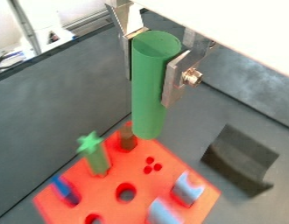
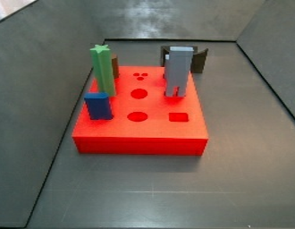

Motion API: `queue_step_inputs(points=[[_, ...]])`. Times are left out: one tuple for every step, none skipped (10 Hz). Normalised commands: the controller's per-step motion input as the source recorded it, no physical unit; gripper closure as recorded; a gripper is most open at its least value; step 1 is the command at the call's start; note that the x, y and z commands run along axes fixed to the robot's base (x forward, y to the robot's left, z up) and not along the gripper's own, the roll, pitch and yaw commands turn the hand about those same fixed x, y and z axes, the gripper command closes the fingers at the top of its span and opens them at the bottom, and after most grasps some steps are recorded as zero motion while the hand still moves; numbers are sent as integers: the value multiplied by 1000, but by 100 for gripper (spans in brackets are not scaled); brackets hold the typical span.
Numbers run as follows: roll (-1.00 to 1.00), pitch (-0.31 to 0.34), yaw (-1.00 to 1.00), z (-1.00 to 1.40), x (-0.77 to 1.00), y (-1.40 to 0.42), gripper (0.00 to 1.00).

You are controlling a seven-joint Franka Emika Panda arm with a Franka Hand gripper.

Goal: Pick up the round object. Move up. Move to above the board. Insert the round object.
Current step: Move to above the board, then insert the round object.

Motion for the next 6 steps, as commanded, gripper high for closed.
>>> queue_step_inputs(points=[[10, 101, 5, 198, 63, -1000, 100], [13, 128, 10, 156, 93, -748, 100], [12, 132, 9, 114, 96, -556, 100], [15, 127, 10, 62, 86, -272, 100], [18, 109, 11, 47, 63, -179, 100], [0, -11, 0, -29, 0, 0, 100]])
